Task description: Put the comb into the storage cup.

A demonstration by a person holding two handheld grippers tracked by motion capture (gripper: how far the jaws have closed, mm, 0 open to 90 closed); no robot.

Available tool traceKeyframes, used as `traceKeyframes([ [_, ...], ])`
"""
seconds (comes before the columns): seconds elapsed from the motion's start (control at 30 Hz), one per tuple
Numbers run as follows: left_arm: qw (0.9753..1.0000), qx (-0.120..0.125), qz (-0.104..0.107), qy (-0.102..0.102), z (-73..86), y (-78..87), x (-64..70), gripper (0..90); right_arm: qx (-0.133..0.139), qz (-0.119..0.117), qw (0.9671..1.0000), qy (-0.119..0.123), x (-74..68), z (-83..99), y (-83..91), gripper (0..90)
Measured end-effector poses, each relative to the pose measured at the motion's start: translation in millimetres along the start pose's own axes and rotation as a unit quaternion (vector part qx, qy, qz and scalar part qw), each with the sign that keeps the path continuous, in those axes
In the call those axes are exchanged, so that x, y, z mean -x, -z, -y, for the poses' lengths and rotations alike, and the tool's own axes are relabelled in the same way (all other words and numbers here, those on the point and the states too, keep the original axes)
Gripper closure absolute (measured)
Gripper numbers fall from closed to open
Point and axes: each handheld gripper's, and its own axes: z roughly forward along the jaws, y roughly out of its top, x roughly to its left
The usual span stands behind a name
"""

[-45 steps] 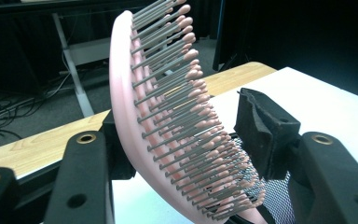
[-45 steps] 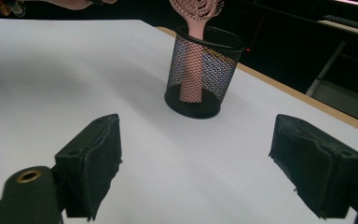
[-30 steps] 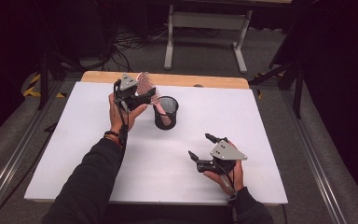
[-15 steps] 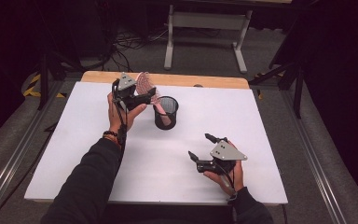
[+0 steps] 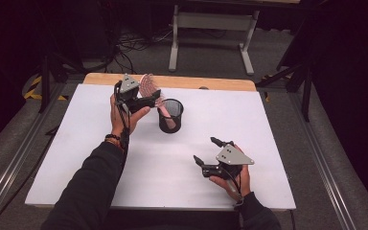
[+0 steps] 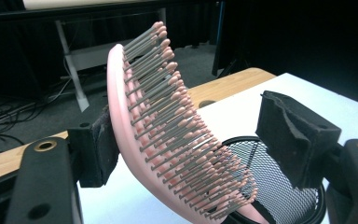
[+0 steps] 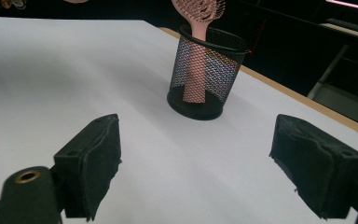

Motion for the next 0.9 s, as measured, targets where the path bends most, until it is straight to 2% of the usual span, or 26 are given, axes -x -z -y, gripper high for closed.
traceKeyframes([
  [0.43,0.9999,0.007,0.009,-0.004,-4.7,7.6,-3.4,23.3,-0.001,0.000,1.0000,0.002,-0.3,0.1,-0.6,16.6],
  [0.9,0.9996,0.009,0.009,-0.026,-10.3,17.0,-3.1,20.3,-0.002,-0.001,1.0000,0.006,-1.3,-0.3,-0.8,16.6],
])
